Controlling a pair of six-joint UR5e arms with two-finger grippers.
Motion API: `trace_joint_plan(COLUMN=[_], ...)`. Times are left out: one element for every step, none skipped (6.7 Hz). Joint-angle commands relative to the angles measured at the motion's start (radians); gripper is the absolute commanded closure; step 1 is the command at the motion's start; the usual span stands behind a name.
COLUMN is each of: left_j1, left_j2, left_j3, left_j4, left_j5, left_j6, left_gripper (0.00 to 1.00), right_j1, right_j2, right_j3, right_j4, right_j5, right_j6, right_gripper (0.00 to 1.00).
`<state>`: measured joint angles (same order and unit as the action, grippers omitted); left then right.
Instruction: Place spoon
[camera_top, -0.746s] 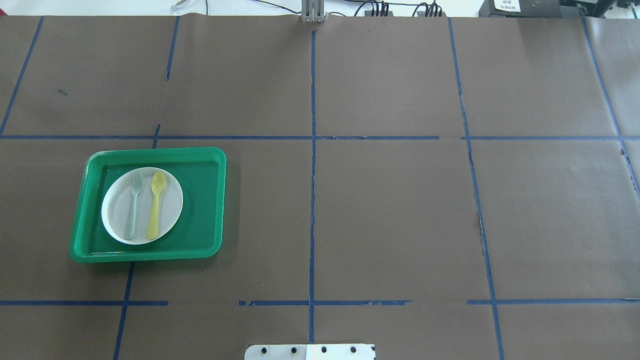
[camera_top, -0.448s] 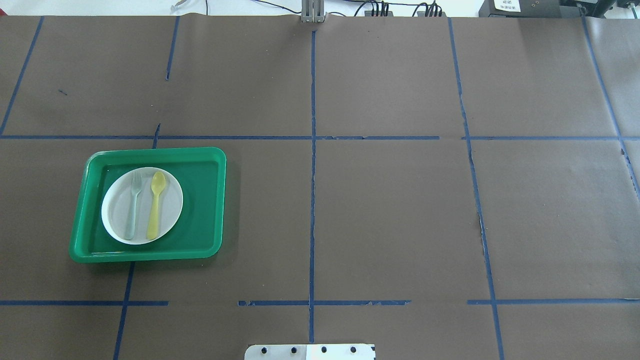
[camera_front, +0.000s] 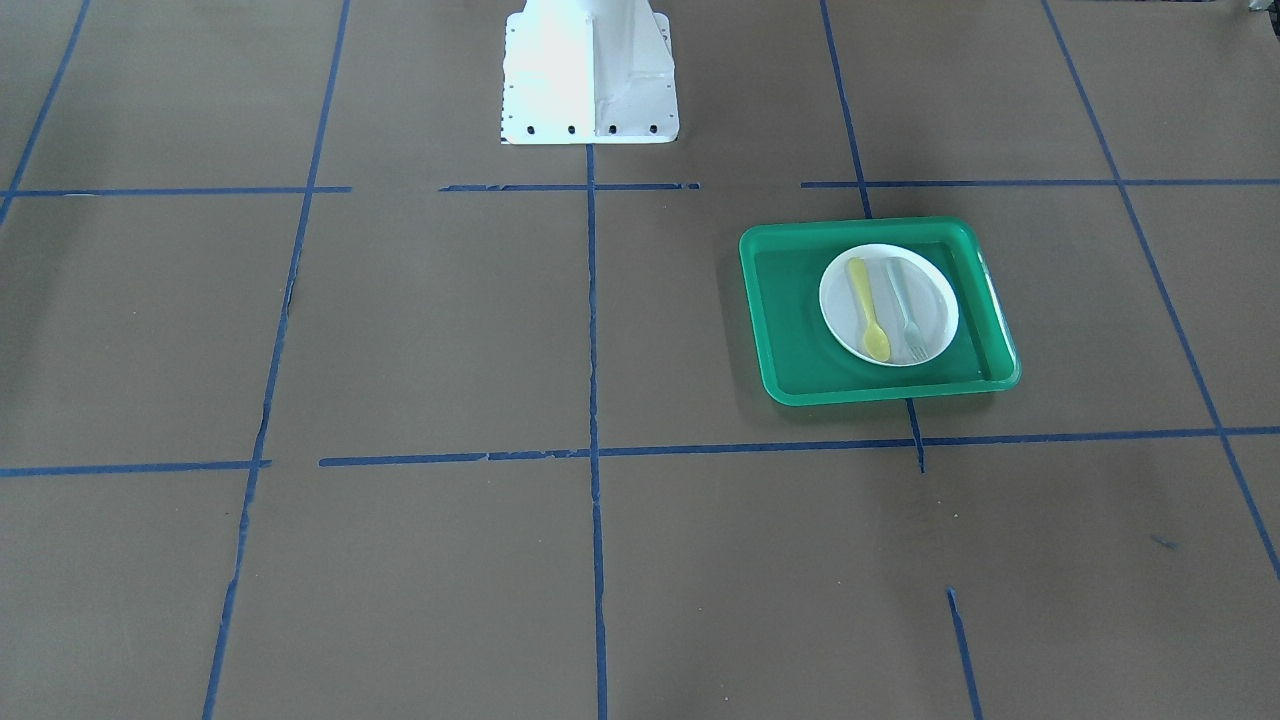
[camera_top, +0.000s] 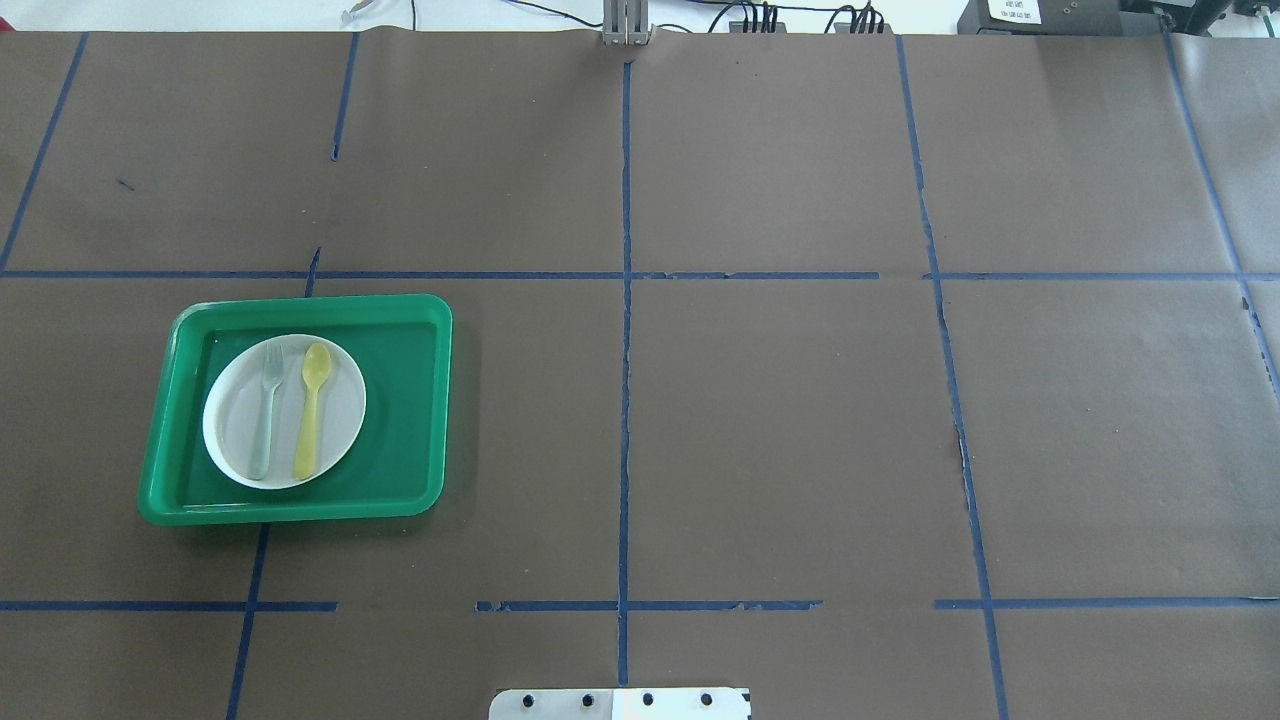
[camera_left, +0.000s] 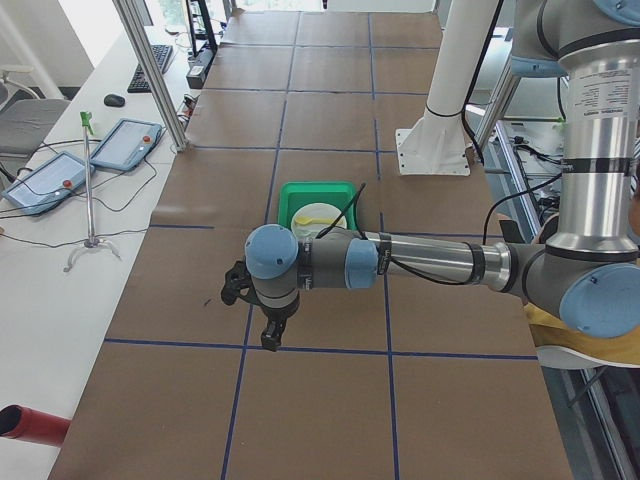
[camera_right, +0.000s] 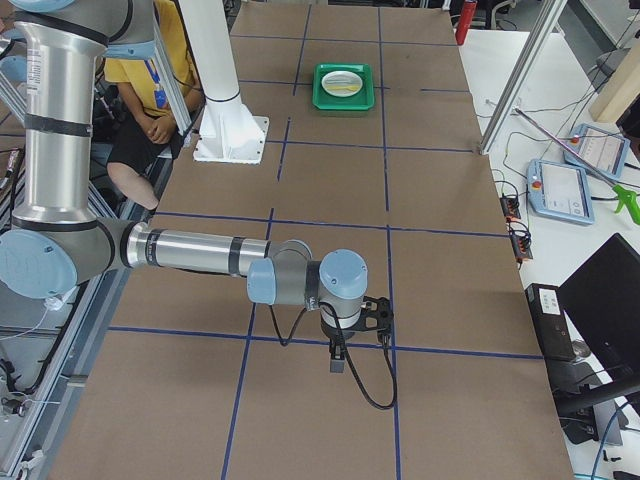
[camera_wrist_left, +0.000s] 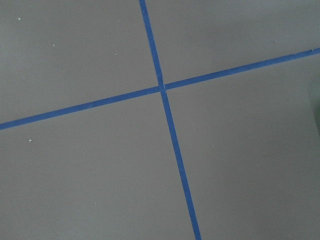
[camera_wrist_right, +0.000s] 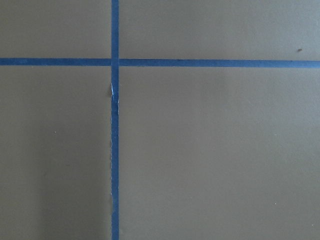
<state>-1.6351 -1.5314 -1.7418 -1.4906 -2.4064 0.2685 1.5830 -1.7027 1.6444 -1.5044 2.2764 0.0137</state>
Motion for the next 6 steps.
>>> trace_joint_plan(left_j1=[0.102, 0.198, 0.3, 0.41, 0.531, 0.645], left_j2=[-0.015, -0.018, -0.018, -0.019, -0.027, -0.044], left_j3=[-0.134, -0.186, -0.202, -0.2, -0.193, -0.18], left_j4=[-0.069, -0.126, -0.225, -0.331, -0.414, -0.469], left_j5=[0.027, 0.114, 0.162, 0.165, 0.218, 0.295], left_j6=[-0.248, -0.397, -0.558, -0.727, -0.881, -1.014], left_gripper=[0.0, 0.0, 0.0, 0.0, 0.0, 0.0], right_j1=[0.0, 0.0, 0.0, 0.0, 0.0, 0.0], right_j2=[0.0, 0.0, 0.0, 0.0, 0.0, 0.0], right_j3=[0.0, 0.0, 0.0, 0.0, 0.0, 0.0], right_j4=[0.0, 0.0, 0.0, 0.0, 0.0, 0.0], right_j5=[0.0, 0.0, 0.0, 0.0, 0.0, 0.0], right_j6=[0.0, 0.0, 0.0, 0.0, 0.0, 0.0], right_gripper=[0.0, 0.0, 0.0, 0.0, 0.0, 0.0])
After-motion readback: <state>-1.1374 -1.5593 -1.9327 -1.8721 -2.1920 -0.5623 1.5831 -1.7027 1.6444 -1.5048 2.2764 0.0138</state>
